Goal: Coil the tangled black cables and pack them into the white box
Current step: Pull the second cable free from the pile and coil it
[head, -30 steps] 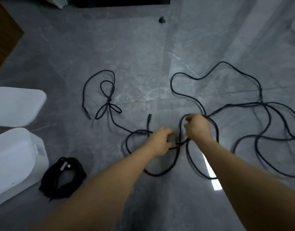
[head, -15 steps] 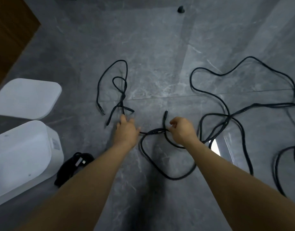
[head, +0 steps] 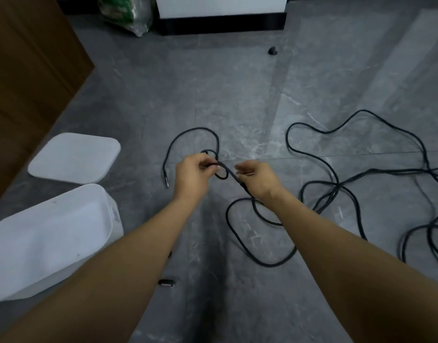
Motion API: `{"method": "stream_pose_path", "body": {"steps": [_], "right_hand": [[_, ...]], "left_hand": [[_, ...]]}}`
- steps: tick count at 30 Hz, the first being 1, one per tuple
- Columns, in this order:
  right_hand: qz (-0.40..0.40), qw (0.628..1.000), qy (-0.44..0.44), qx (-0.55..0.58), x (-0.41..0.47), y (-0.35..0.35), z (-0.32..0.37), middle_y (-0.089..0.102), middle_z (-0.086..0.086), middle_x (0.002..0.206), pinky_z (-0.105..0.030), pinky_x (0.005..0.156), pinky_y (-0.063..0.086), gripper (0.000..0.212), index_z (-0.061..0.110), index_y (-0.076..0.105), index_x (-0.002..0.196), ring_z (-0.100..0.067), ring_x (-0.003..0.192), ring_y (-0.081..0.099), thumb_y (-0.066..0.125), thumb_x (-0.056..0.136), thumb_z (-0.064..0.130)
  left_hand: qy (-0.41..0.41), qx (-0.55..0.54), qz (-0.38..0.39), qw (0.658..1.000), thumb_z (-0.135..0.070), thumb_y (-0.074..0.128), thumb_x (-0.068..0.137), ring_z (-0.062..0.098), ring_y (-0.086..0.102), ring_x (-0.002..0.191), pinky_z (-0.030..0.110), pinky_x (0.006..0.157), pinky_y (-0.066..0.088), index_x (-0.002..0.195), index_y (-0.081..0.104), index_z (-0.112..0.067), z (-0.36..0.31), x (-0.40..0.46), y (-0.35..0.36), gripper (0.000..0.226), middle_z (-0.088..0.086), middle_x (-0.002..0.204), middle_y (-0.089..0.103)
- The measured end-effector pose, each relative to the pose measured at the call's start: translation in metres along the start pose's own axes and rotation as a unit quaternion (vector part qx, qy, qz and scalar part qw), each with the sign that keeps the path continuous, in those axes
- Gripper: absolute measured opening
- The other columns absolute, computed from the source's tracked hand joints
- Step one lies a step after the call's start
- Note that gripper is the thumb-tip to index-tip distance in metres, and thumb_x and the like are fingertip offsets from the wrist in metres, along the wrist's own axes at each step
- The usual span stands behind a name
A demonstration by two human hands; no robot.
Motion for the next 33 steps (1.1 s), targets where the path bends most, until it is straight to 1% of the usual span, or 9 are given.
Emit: {"method": "stream_pose_path", "body": {"steps": [3,7,11,14,19,22,25,30,33], "right_hand": [[-0.012,0.976,0.027,0.215,-0.008,-0.007,0.020,0.064,-0.009,0.093,-0.023,0.073,0.049,0.032,-0.003,0.055,0.124,-0.017,0.079,0.059,0.054,0.092,0.005],[-0.019,0.904,0.076,0.420,-0.019,-0.022,0.030,0.063,-0.008,0.086,-0.025,0.073,0.049,0.028,-0.002,0.055,0.121,-0.016,0.076,0.058,0.043,0.098,0.010],[0.065,0.997,0.008,0.034,-0.035,-0.021,0.043,0.055,-0.012,0.129,-0.030,0.096,0.041,0.051,0.004,0.048,0.133,-0.024,0.125,0.049,0.038,0.087,-0.015],[0.146,0.968,-0.026,-0.200,-0.045,0.005,0.040,0.049,-0.005,0.136,-0.030,0.100,0.039,0.057,0.016,0.044,0.138,-0.025,0.127,0.046,0.055,0.086,-0.004],[0.062,0.990,-0.086,-0.093,-0.042,0.003,0.064,0.061,0.001,0.072,-0.009,0.060,0.044,0.028,-0.006,0.063,0.107,-0.008,0.065,0.056,0.051,0.096,0.017],[0.005,0.995,-0.098,0.013,-0.038,-0.018,0.078,0.059,-0.001,0.067,-0.020,0.071,0.048,0.035,-0.007,0.064,0.101,-0.011,0.061,0.056,0.042,0.100,0.020],[-0.034,0.996,-0.083,0.007,-0.034,-0.035,0.081,0.057,0.000,0.065,-0.024,0.064,0.041,0.035,0.004,0.063,0.095,-0.010,0.055,0.047,0.036,0.102,0.024],[0.020,0.996,-0.072,0.052,-0.039,-0.030,0.081,0.057,-0.004,0.064,-0.022,0.051,0.032,0.035,0.004,0.061,0.096,-0.012,0.050,0.039,0.033,0.103,0.024],[0.084,0.993,-0.078,-0.002,-0.045,-0.014,0.086,0.061,-0.005,0.068,-0.023,0.052,0.039,0.033,0.004,0.061,0.096,-0.012,0.052,0.046,0.034,0.102,0.020]], "left_hand": [[-0.017,-0.081,-0.013,0.996,-0.004,0.073,0.078,0.017,0.065,0.068,0.027,0.074,0.057,0.074,0.067,-0.010,-0.016,-0.002,-0.012,0.009,0.002,0.071,0.067],[-0.040,-0.182,-0.060,0.981,-0.008,0.074,0.079,0.001,0.060,0.050,0.018,0.060,0.054,0.081,0.066,-0.002,-0.037,-0.002,-0.034,0.011,0.001,0.067,0.062],[-0.110,-0.265,-0.131,0.949,-0.018,0.071,0.084,0.001,0.056,0.044,0.024,0.073,0.056,0.071,0.060,-0.009,-0.035,-0.011,-0.052,0.018,-0.004,0.057,0.061],[-0.148,-0.347,-0.111,0.920,-0.020,0.067,0.087,0.002,0.050,0.043,0.026,0.081,0.053,0.062,0.059,-0.011,-0.031,-0.018,-0.048,0.027,-0.010,0.045,0.055],[-0.112,-0.371,-0.097,0.917,-0.023,0.053,0.096,0.008,0.066,0.071,0.018,0.073,0.053,0.085,0.059,-0.005,-0.044,-0.015,-0.049,0.022,0.004,0.081,0.061],[0.015,-0.090,-0.065,0.994,-0.027,0.053,0.095,0.012,0.052,0.113,0.019,0.092,0.041,0.130,0.046,-0.005,-0.066,-0.016,-0.054,0.041,0.006,0.127,0.048],[0.137,0.082,-0.112,0.981,-0.031,0.062,0.089,0.013,0.044,0.113,0.022,0.097,0.037,0.131,0.043,-0.010,-0.088,-0.029,-0.056,0.051,0.004,0.132,0.035],[-0.099,-0.157,-0.034,0.982,-0.041,0.063,0.086,0.013,0.051,0.099,0.023,0.084,0.042,0.120,0.045,-0.004,-0.048,-0.031,-0.014,0.053,0.006,0.116,0.051],[-0.101,-0.209,-0.027,0.972,-0.025,0.057,0.093,0.018,0.062,0.087,0.026,0.077,0.046,0.101,0.059,-0.001,-0.046,-0.029,-0.003,0.026,0.006,0.090,0.066]]}}
Point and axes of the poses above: each hand's wrist, its own x-axis towards the middle knuckle, its own y-axis out of the palm, z = x × y, the point moved 9 cm from there along x, towards the middle knuckle
